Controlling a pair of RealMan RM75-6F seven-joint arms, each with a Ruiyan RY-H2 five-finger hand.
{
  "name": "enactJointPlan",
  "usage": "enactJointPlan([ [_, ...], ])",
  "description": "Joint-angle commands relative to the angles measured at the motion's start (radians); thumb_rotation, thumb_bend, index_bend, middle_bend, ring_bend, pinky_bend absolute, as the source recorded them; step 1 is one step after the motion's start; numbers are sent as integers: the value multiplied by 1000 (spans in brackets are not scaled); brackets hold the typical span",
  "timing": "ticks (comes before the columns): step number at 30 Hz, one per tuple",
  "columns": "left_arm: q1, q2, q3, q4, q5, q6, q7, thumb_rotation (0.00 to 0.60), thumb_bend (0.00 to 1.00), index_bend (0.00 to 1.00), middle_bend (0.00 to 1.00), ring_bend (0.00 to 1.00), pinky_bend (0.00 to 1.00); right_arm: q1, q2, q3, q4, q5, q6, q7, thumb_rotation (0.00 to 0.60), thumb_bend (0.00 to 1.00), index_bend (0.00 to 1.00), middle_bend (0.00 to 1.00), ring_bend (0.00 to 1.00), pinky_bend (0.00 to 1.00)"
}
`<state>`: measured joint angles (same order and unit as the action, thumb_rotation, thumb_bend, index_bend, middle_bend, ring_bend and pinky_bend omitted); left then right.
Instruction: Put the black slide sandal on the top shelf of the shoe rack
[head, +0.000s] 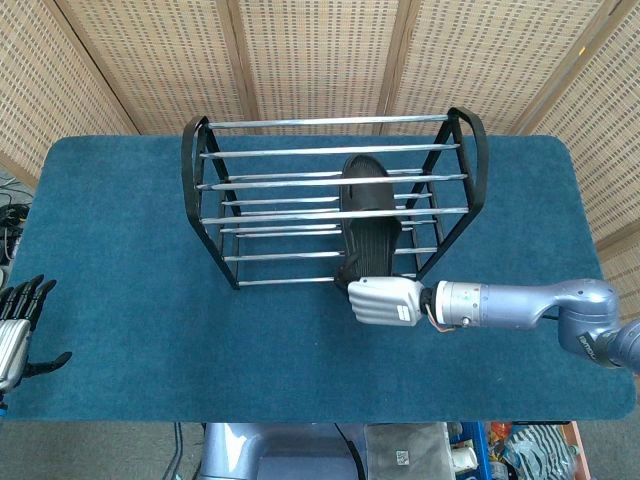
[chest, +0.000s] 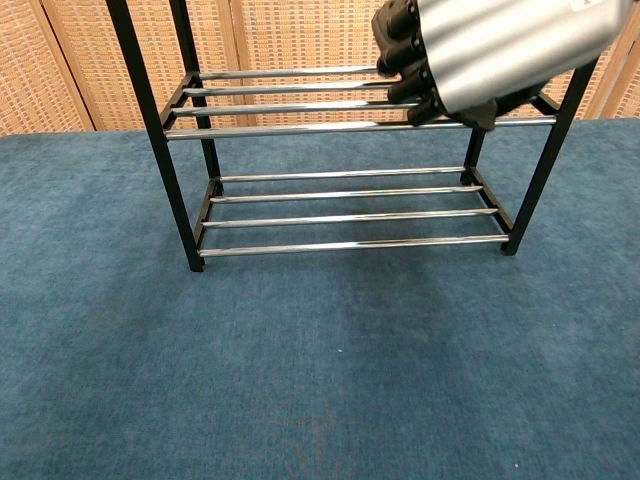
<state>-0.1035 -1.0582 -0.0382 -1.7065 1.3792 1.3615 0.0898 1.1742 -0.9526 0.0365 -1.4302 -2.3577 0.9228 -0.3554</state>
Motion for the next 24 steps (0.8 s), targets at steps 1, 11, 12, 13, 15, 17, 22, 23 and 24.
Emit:
enactJointPlan([
  [1, -1, 0, -1, 1, -3, -3, -1, 600, 176, 0, 0, 0, 0, 2, -10, 29, 23, 39, -45, -50, 600, 1000, 532, 550, 437, 467],
  [11, -4, 3, 0, 4, -5, -5, -12, 600, 176, 0, 0, 0, 0, -18, -18, 67, 11, 126, -114, -180, 600, 640, 90, 76, 72, 146],
  [12, -4, 4, 0, 4, -4, -5, -12, 600, 176, 0, 0, 0, 0, -25, -14, 73, 0, 142, -129, -196, 600, 438, 28, 19, 19, 66],
  [13, -4, 4, 1, 3, -3, -5, -12, 600, 176, 0, 0, 0, 0, -34, -10, 83, -15, 163, -149, -221, 600, 308, 6, 2, 2, 30],
  [15, -3, 4, 2, 2, -1, -3, -12, 600, 176, 0, 0, 0, 0, -63, -1, 110, -67, 223, -185, -277, 600, 52, 0, 0, 0, 0],
  [17, -2, 5, 2, 1, 1, 2, -12, 600, 177, 0, 0, 0, 0, -89, 8, 132, -121, 261, -198, -334, 600, 0, 0, 0, 0, 0],
  [22, 0, 7, 7, -2, 10, 8, -15, 600, 177, 0, 0, 0, 0, -139, 29, 168, -239, 317, -210, -468, 600, 0, 0, 0, 0, 0],
  [23, 1, 7, 7, -2, 12, 9, -17, 600, 177, 0, 0, 0, 0, -150, 33, 172, -258, 324, -204, -486, 600, 0, 0, 0, 0, 0],
  [24, 2, 9, 8, -2, 14, 11, -19, 600, 177, 0, 0, 0, 0, -167, 39, 177, -285, 331, -190, -510, 600, 0, 0, 0, 0, 0],
])
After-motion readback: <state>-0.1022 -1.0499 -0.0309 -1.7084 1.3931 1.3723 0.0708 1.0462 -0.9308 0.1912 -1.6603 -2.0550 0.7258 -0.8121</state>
